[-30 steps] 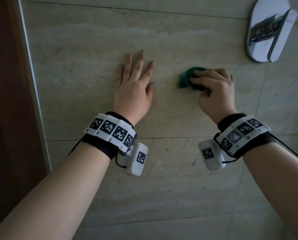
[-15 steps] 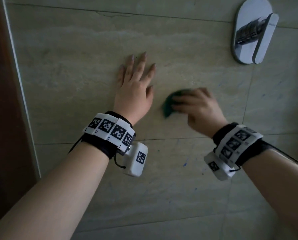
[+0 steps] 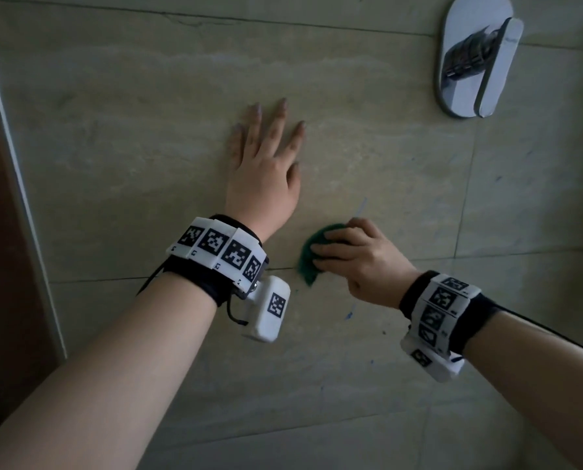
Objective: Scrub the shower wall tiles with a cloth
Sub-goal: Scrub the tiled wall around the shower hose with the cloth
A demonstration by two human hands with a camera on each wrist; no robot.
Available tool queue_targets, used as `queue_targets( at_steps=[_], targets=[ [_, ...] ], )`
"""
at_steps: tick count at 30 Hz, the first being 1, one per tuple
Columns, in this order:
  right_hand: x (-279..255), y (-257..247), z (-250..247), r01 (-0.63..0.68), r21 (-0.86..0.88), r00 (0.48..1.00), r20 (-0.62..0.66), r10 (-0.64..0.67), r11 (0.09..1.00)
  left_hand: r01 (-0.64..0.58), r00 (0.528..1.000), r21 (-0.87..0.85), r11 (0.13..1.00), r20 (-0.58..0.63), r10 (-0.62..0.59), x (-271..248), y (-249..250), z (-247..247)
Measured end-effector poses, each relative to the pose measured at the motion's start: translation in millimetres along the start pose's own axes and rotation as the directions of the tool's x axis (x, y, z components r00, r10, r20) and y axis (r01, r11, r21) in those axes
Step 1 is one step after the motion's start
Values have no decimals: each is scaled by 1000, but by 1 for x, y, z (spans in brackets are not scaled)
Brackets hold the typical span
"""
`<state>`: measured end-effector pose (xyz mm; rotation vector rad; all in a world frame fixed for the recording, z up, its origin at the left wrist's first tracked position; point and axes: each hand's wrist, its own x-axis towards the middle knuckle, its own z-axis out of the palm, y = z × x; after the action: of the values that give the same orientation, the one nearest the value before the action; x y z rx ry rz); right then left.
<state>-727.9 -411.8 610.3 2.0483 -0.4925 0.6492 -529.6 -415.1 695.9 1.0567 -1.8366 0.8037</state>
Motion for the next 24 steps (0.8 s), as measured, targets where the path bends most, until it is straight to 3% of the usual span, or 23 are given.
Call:
queue_targets(
  at_steps=[2,4,6,8,10,11,12,14,16,18,20,22,24],
  targets=[
    [4,16,-11,40,-29,999,19,-39,999,-3,1000,2,1000,12,3,1,2,0],
    [10,39,-24,-101,-28,991,-90,98,995,-17,999,8,1000,32,17,1,2,-1],
    [15,62,-35,-328,18,913,-251,321,945,-32,999,20,999,32,32,2,1,-1],
    [20,74,-40,-512,75,789,-352,503,856,-38,999,16,999,18,37,3,0,0],
    [23,71,-36,-602,117,698,-403,592,790,-35,999,10,999,13,35,3,0,1],
    [23,64,-31,-611,118,688,-411,598,783,-33,999,9,999,14,32,3,1,1],
    [20,55,-25,-592,102,707,-411,575,800,-29,999,11,1000,20,28,3,2,2],
    [6,36,-12,-471,49,806,-381,452,881,-26,999,16,1000,33,25,3,5,3],
    [-11,20,-2,-325,-10,905,-295,308,946,-29,999,15,999,39,29,3,9,3],
    [-23,9,1,-205,-52,965,-179,193,977,-31,998,19,999,51,30,4,12,3],
    [-26,13,-4,-79,-78,994,-86,72,994,-33,997,31,999,68,31,4,12,3],
    [-24,30,-14,-44,-107,996,-85,35,993,-43,997,45,998,64,40,4,10,3],
    [-18,50,-23,-243,-82,950,-222,220,967,-55,997,49,997,60,52,3,9,3]
  ],
)
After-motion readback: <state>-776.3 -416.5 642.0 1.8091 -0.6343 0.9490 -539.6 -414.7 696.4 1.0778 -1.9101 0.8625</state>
